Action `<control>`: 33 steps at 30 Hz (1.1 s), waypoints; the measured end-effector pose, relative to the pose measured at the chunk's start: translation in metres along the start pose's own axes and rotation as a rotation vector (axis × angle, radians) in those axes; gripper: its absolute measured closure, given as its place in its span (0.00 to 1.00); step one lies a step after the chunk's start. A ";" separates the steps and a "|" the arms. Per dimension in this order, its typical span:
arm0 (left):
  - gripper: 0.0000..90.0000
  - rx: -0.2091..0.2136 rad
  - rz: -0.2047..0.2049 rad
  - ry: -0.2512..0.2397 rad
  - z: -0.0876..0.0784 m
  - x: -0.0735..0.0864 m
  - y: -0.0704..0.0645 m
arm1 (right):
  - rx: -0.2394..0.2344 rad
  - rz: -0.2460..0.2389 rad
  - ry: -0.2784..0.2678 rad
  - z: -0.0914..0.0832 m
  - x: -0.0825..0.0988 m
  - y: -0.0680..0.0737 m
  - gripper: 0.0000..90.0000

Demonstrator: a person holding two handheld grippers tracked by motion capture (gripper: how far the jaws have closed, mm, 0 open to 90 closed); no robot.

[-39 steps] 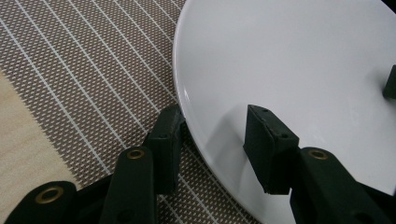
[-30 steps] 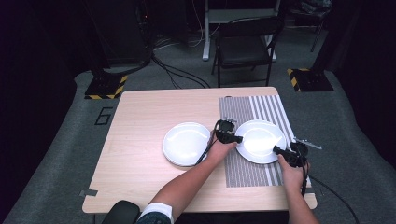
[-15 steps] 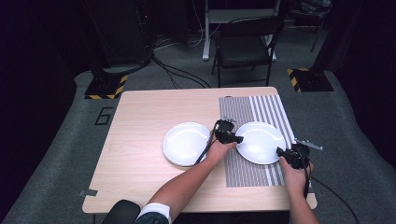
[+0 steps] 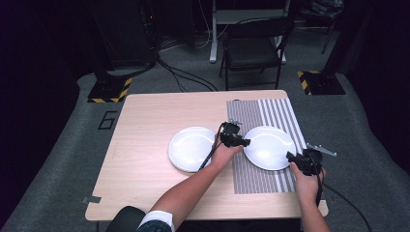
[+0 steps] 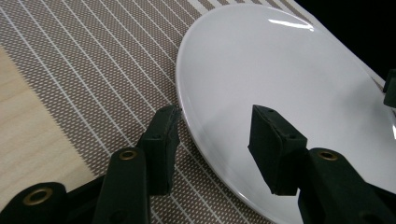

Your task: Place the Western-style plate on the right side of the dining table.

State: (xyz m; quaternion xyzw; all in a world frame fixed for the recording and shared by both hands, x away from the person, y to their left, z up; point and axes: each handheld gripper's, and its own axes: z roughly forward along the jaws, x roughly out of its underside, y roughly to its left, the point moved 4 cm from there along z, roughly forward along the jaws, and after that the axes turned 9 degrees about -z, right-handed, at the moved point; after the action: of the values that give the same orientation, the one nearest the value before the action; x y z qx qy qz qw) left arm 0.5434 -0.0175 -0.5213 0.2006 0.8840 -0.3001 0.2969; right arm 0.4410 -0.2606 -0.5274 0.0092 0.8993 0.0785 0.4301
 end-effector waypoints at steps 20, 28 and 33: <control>0.56 -0.031 -0.010 -0.082 -0.054 -0.004 0.032 | -0.153 -0.174 -0.074 -0.004 -0.029 0.070 0.60; 0.56 -0.069 -0.031 -0.117 -0.081 0.000 0.050 | -0.213 -0.194 -0.050 0.004 -0.033 0.090 0.60; 0.55 -0.101 -0.038 -0.126 -0.099 0.004 0.065 | -0.237 -0.230 -0.039 0.006 -0.035 0.102 0.59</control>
State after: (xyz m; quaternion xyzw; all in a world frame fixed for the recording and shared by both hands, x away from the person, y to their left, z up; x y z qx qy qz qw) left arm 0.5352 0.0959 -0.4872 0.1493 0.8812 -0.2726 0.3561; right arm 0.4618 -0.1617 -0.4890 -0.1433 0.8703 0.1342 0.4517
